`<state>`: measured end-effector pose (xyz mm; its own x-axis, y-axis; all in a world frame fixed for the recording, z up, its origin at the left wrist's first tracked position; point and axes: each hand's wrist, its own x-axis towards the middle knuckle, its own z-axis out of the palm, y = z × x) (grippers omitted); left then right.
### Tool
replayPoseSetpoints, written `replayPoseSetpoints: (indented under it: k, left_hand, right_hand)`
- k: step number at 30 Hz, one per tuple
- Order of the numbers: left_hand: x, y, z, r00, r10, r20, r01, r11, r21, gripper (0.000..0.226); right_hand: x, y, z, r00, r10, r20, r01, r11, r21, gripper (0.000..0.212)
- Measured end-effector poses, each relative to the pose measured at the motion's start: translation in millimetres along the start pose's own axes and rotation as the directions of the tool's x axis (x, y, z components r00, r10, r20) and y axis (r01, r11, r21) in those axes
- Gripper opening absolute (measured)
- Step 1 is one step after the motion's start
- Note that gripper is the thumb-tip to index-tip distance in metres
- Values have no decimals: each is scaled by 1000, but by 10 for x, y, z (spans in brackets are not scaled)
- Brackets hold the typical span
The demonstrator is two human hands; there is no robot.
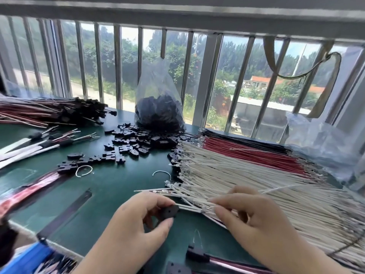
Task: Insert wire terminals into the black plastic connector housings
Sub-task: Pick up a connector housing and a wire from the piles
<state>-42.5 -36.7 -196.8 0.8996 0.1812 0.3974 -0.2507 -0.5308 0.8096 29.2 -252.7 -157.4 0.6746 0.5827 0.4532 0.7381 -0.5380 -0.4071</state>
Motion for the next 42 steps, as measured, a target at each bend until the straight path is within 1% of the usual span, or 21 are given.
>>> replayPoseSetpoints:
  k: [2,5,7,8,11,13,15,18,21,23,26,30,34,39,42]
  left_hand:
    - [-4,36,9,999,35,-11,-35,999,2,32]
    - [1,87,41,997,72,-8,-72,997,-28,37]
    - [4,90,52,996,86,2,-86,996,-38,37]
    - [4,88,45,997,77,4,-76,995,-63,37]
    - [-1,65,31,999,41,31,-35,984,-176,36]
    - [-7,65,40,997,34,69,-17,973,-231,33]
    - [-3,56,58,996,22,89,2,965,-261,29]
    - [0,52,64,992,2,127,34,958,-286,32]
    - [1,85,42,983,7,182,59,934,-352,26]
    - [-1,102,22,979,-1,203,82,917,-391,30]
    - [1,118,-5,967,-14,253,113,918,-381,29]
    - [17,105,-28,945,-45,323,146,944,-297,27]
    - [39,82,-19,931,-63,359,165,951,-262,35]
    - [22,65,-4,933,-59,355,162,950,-266,35]
    - [8,67,28,944,-37,328,110,972,-209,31]
  right_hand:
    - [0,-9,-15,1000,-27,-12,27,1000,2,23]
    - [0,-11,-6,996,-74,47,72,997,42,15]
    - [-16,-16,-4,992,-107,65,104,993,46,30]
    - [-20,-21,-6,992,-110,66,108,993,46,32]
    - [-27,-35,-15,994,-103,45,97,988,116,23]
    - [-26,-23,0,994,-88,65,78,986,145,19]
    - [-31,-31,13,991,-98,90,86,987,133,17]
    - [-35,-31,7,988,-101,116,86,988,125,16]
    - [-33,-22,-20,981,-103,164,83,988,128,17]
    - [-34,-17,-32,972,-114,205,93,990,110,17]
    - [-41,-14,-58,964,-128,235,108,990,94,17]
    - [-56,-46,-79,956,-130,265,118,991,61,19]
    - [-56,-99,-78,954,-115,277,111,993,29,21]
    - [-36,-136,-62,948,0,319,-21,998,64,13]
    - [-32,-173,-48,935,71,346,-98,993,60,24]
